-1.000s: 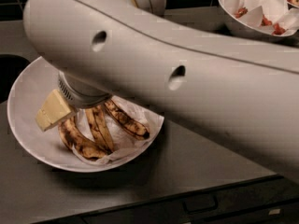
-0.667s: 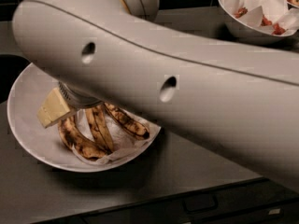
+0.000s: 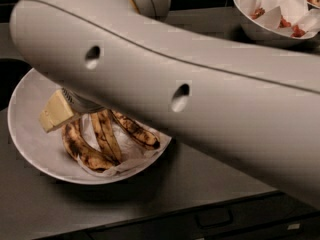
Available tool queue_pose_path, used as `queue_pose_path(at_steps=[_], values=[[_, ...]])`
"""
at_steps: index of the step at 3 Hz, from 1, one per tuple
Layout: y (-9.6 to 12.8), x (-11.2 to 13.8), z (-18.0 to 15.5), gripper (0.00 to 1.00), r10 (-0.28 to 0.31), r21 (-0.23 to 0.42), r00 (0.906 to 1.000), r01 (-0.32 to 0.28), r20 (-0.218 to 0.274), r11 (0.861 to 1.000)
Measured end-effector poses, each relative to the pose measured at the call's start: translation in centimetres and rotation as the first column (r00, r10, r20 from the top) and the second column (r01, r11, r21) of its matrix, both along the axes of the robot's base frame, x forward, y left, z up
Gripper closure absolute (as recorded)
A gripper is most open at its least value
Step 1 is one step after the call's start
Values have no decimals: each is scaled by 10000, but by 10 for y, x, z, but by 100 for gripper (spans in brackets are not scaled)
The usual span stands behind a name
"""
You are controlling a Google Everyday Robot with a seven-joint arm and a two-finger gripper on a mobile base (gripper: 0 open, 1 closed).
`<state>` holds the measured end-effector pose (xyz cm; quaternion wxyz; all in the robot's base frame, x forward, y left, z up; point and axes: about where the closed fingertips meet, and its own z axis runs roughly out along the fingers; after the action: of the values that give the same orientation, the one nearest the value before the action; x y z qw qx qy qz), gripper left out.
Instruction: Pick banana from white bowl
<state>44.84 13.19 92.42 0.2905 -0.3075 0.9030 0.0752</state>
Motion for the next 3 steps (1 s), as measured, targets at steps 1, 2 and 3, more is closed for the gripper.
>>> queue_pose_path(at_steps=[1,2,3], values=[[-1,5,1,0,-252,95,9996,251,92,9996],[4,9,-1,4,-348,183,9994,347,54,9992],[4,12,-6,17,-525,314,9986,525,-28,9981]])
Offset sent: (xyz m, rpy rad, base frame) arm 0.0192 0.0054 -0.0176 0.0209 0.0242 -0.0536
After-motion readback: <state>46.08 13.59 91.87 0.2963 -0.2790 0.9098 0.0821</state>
